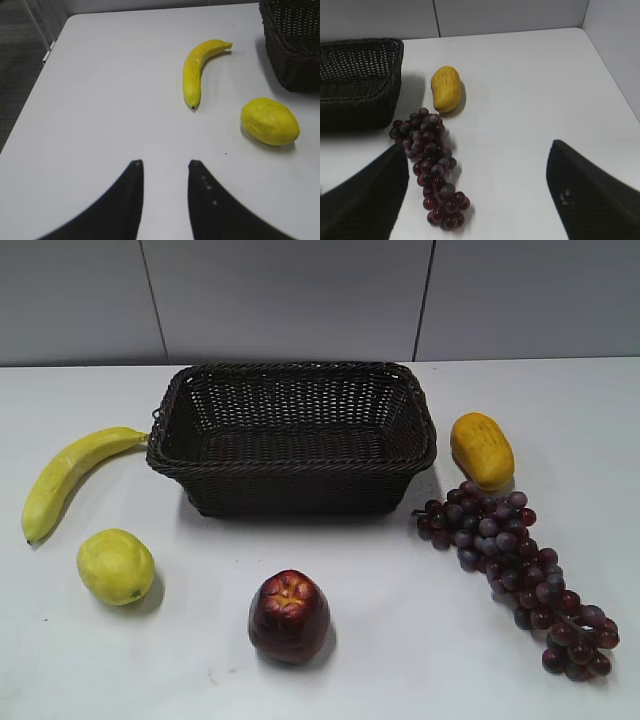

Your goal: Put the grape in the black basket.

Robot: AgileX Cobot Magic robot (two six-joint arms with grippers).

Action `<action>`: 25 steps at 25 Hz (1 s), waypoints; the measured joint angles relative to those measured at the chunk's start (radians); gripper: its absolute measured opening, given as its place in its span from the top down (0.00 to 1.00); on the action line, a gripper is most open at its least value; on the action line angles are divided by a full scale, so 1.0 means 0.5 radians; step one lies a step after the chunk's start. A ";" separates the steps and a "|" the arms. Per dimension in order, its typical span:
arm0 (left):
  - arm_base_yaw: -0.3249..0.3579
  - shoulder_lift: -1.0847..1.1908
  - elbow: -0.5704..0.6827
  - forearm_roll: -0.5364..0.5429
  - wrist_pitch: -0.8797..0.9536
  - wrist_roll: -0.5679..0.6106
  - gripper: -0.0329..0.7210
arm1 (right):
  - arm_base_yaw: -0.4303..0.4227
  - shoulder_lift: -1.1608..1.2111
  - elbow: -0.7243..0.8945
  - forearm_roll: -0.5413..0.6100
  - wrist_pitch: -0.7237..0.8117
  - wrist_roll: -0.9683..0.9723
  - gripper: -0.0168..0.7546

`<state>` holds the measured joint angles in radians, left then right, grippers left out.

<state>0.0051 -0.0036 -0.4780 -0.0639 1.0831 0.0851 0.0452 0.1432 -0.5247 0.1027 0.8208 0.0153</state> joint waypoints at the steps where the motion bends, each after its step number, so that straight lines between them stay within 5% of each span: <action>1: 0.000 0.000 0.000 0.000 0.000 0.000 0.65 | 0.000 0.066 0.000 0.002 -0.074 0.000 0.12; 11: 0.000 0.000 0.000 0.000 0.000 0.000 0.65 | 0.049 0.838 0.002 0.020 -0.668 -0.058 0.11; 19: 0.000 0.000 0.000 0.000 0.000 0.000 0.65 | 0.210 1.638 -0.061 0.476 -0.718 -0.575 0.11; 25: 0.000 0.000 0.000 0.000 0.000 0.000 0.65 | 0.335 2.303 -0.247 0.530 -0.742 -0.660 0.11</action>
<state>0.0051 -0.0036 -0.4780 -0.0639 1.0831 0.0851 0.2125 1.2946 -0.6481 0.3678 0.4495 -0.3146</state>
